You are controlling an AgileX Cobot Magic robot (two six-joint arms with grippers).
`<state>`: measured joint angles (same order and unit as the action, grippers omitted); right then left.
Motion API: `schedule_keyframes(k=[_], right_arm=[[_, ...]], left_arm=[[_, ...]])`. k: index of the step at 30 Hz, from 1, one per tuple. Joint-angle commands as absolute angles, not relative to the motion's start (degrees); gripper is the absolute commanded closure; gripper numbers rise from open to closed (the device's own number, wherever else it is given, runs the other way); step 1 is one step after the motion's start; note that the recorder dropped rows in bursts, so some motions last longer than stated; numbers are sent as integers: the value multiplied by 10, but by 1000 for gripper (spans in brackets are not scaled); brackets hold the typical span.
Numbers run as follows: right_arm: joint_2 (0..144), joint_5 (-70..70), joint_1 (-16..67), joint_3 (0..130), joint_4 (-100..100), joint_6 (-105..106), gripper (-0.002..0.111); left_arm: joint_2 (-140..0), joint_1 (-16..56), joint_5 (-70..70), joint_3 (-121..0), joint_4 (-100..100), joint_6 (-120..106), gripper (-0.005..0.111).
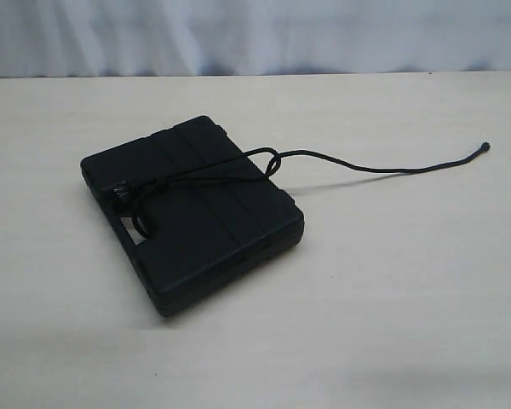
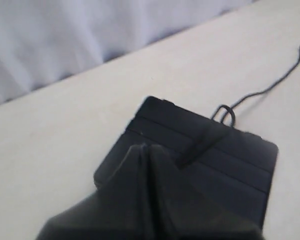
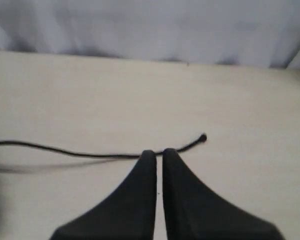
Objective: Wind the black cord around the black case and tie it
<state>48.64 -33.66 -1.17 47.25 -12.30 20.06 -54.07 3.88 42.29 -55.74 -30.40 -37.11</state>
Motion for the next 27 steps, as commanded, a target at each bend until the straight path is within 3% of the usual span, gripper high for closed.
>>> schedule_keyframes(k=[1, 9, 27], right_arm=[[406, -205, -12, 400, -188, 238, 104], [348, -100, -12, 324, -406, 235, 104], [341, -108, -12, 309, -409, 235, 104]], left_arm=[[-491, 37, 317, -503, -332, -363, 107], [-490, 37, 286, -495, -371, -363, 107], [-490, 37, 286, -495, -371, -363, 107]])
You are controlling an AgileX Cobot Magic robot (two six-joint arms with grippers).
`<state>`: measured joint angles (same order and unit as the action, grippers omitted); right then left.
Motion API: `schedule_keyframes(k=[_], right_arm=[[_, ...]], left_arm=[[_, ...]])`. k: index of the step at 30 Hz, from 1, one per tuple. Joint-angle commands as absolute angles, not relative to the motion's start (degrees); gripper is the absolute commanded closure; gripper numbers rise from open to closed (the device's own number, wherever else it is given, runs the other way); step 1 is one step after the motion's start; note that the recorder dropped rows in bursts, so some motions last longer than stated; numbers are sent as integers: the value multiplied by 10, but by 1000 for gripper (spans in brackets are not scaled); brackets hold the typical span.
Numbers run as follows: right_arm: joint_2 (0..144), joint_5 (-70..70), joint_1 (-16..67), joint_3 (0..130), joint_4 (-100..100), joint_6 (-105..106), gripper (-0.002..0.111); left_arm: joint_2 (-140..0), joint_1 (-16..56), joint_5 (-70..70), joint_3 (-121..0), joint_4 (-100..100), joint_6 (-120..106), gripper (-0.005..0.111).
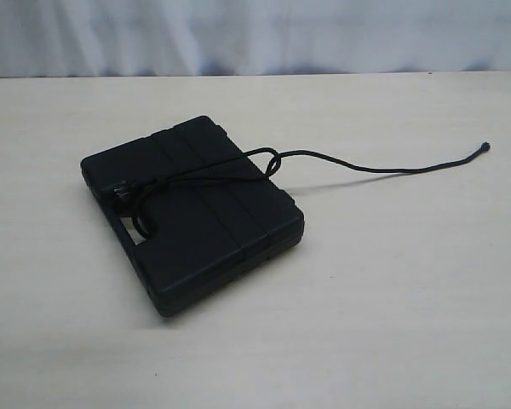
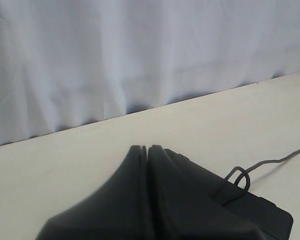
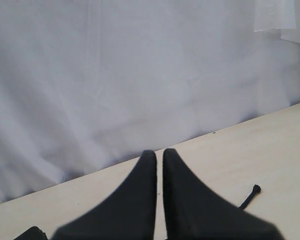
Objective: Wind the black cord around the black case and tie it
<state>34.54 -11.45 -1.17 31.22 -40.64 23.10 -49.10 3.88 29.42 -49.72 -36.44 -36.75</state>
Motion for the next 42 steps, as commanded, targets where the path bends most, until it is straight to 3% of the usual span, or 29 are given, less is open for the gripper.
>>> schedule_keyframes(k=[1, 10, 17, 33, 42], right_arm=[[341, -108, -12, 309, -409, 235, 104], [287, -103, 2, 288, -377, 269, 104], [134, 46, 0, 101, -377, 321, 104], [94, 60, 1, 20, -367, 367, 104], [5, 49, 1, 0, -81, 113, 104]], left_arm=[[-490, 37, 286, -495, -371, -363, 107], [-490, 37, 283, -495, -367, -363, 107], [-490, 37, 283, -495, -367, -363, 107], [-490, 37, 283, -495, -367, -363, 107], [-490, 37, 288, -495, -367, -363, 107]])
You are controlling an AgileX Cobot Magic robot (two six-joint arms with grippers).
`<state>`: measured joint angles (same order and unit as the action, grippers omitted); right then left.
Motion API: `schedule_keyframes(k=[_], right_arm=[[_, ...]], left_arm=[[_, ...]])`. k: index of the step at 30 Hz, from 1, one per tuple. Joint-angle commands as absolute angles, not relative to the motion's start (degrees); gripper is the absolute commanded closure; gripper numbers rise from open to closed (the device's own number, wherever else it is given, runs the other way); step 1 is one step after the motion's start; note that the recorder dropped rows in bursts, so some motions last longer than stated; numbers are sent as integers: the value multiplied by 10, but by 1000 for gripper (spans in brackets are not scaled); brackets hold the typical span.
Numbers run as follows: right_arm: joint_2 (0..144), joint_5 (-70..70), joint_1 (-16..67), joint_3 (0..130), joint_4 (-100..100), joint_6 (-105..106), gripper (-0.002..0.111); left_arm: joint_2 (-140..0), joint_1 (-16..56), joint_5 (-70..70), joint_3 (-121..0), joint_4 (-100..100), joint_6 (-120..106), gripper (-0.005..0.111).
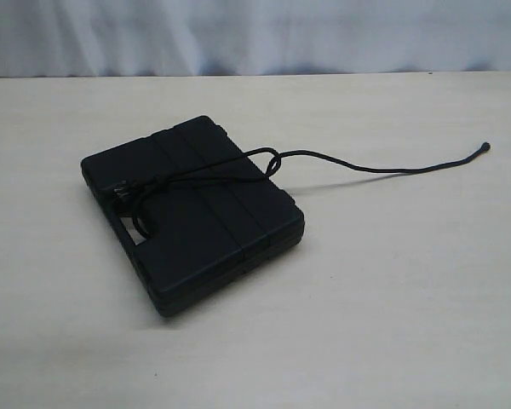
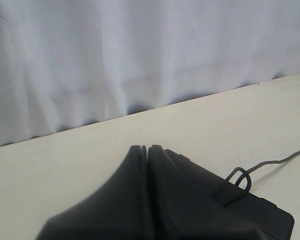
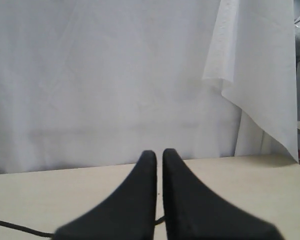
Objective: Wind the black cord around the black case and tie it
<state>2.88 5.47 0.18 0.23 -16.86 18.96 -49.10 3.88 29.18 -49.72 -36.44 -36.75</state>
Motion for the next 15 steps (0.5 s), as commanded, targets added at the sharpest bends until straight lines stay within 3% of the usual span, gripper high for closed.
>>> schedule_keyframes(k=[1, 15], right_arm=[[1, 49, 1, 0, -64, 96, 104], [0, 11, 1, 0, 56, -5, 104]], left_arm=[[-490, 37, 288, -495, -367, -363, 107], [-490, 37, 288, -495, -367, -363, 107]])
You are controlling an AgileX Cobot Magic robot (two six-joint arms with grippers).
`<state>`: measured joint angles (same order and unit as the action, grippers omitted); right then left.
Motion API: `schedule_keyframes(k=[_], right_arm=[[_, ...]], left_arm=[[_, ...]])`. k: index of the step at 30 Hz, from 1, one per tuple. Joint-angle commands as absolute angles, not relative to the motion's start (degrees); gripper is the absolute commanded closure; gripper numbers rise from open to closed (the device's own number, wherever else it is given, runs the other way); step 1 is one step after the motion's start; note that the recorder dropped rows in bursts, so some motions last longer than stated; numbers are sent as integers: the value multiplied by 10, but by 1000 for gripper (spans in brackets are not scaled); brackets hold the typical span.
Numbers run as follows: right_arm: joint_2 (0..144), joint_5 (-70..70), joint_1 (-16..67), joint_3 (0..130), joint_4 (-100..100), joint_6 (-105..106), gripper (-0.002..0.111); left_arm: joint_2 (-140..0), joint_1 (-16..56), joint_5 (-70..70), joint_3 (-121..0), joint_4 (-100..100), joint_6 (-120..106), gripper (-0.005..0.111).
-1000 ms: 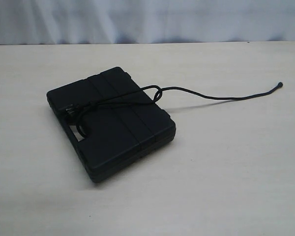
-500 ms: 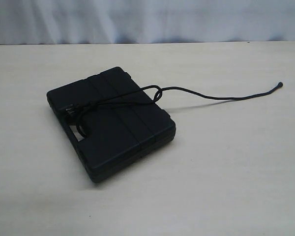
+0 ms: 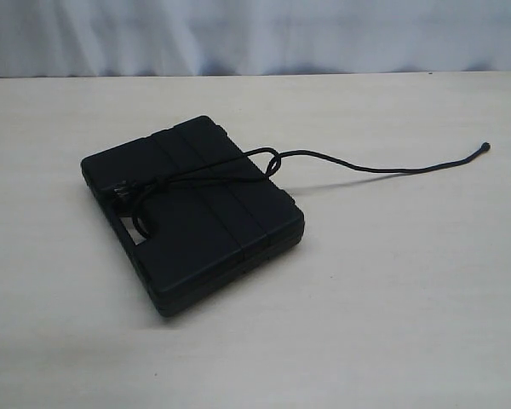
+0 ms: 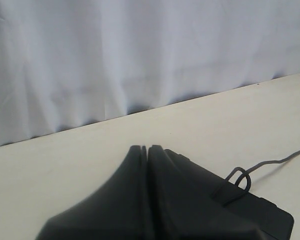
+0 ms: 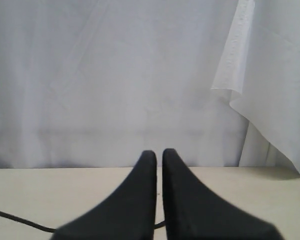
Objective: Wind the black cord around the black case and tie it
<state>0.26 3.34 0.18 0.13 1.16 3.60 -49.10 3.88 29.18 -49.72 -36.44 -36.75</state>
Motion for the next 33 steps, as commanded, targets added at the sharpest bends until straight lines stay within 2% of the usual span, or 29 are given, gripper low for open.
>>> schedule_keyframes(k=[1, 21, 33], right_arm=[[0, 7, 1, 0, 56, -5, 104], [0, -90, 1, 0, 56, 0, 104], [0, -94, 1, 0, 18, 0, 104]], left_arm=[[-490, 37, 288, -495, -367, -363, 107], [-490, 37, 288, -495, -367, -363, 107], [-490, 37, 288, -495, -367, -363, 107]])
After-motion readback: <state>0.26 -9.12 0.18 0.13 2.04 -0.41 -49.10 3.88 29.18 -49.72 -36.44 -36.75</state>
